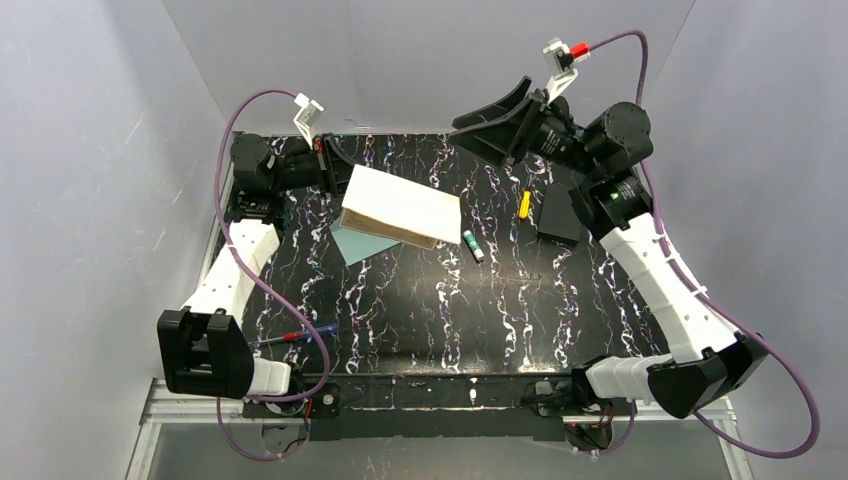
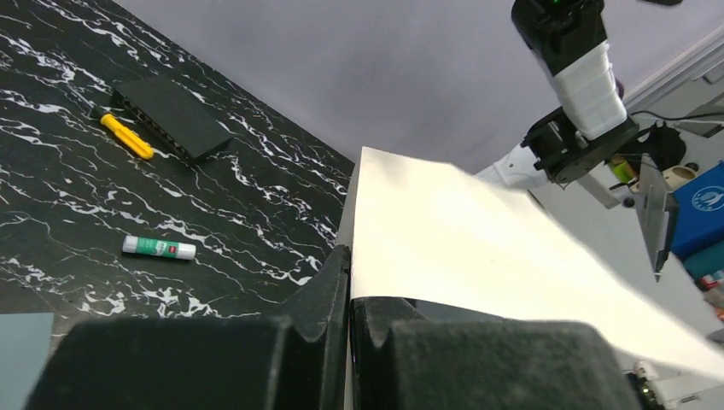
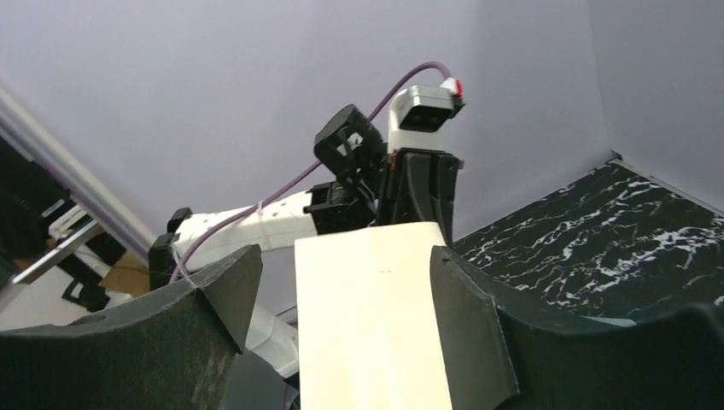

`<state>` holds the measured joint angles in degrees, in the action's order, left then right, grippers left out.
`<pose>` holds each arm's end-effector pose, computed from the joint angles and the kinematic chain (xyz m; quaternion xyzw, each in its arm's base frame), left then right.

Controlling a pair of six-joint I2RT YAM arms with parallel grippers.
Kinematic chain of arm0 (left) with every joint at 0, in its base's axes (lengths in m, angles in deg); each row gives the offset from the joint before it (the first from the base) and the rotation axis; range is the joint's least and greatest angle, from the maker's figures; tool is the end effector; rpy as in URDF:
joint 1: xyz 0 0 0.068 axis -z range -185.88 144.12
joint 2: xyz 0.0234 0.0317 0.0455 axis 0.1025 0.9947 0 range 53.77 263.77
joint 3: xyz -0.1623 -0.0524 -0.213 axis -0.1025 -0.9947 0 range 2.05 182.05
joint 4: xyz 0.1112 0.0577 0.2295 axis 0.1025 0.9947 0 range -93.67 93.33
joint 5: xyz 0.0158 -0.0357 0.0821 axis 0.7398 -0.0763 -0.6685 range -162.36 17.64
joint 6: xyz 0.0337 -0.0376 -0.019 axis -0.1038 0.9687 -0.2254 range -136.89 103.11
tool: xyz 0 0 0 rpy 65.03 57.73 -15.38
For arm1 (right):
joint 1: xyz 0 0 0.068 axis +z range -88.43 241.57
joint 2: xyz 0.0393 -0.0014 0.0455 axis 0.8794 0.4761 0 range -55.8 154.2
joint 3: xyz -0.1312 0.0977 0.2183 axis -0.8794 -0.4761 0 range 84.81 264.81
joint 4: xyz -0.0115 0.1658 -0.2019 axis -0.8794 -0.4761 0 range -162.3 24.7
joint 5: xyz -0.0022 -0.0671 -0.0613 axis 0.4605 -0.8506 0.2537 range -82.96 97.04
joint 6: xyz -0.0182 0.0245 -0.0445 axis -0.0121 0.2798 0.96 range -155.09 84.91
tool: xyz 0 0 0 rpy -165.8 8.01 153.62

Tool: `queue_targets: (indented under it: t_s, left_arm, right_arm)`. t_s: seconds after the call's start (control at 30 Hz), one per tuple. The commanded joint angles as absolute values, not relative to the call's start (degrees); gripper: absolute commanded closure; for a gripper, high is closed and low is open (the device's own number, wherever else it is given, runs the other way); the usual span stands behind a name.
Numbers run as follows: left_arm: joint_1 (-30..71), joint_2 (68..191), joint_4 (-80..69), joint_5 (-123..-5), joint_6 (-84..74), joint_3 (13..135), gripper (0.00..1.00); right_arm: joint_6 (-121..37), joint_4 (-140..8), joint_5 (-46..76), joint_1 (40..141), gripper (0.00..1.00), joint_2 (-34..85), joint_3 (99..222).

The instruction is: Place the letter into the envelope and seal it

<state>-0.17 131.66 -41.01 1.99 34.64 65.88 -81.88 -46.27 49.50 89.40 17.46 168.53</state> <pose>0.2889 -0.0633 0.4034 0.2943 0.6000 -0.6105 0.4250 0.2198 0.1432 0.5192 -0.2312 0.5147 0.6331 0.5299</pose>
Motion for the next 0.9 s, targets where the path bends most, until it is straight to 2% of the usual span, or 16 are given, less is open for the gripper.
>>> queue_targets:
  t_s: [0.0, 0.07, 0.2, 0.53, 0.6, 0.73, 0.8, 0.87]
  left_arm:
    - [-0.44, 128.55, -41.95, 3.76, 27.33, 65.30, 1.00]
    - [-0.44, 127.99, -41.90, 4.72, 26.81, 65.52, 1.00]
    - [0.03, 127.49, -41.90, 6.60, 27.14, 65.64, 1.00]
    - [0.11, 126.14, -41.90, 12.81, 27.26, 65.75, 1.00]
    - [0.10, 126.19, -41.90, 13.12, 27.21, 65.91, 1.00]
    - [0.00, 126.44, -41.82, 15.16, 27.71, 66.22, 1.00]
    - [-0.07, 126.96, -41.95, 16.39, 28.20, 66.29, 1.00]
    - [-0.17, 127.12, -41.86, 16.77, 28.34, 66.15, 1.00]
  right_arm:
    - [-74.12, -58.12, 41.12, 89.44, 0.24, 18.36, 173.77]
    - [-69.19, -62.60, 40.48, 90.72, 0.29, 19.51, 173.29]
    - [-62.49, -67.92, 41.51, 93.81, 0.27, 21.29, 171.05]
    - [-51.42, -82.47, 49.36, 101.65, 0.28, 28.29, 175.39]
    - [-51.37, -83.28, 49.96, 102.07, 0.34, 29.03, 175.15]
    - [-54.57, -79.39, 52.34, 102.09, 0.60, 28.64, 173.82]
    - [-58.75, -73.18, 54.85, 102.09, 0.63, 27.13, 171.80]
    - [-62.15, -68.63, 56.65, 102.09, 0.63, 26.35, 170.24]
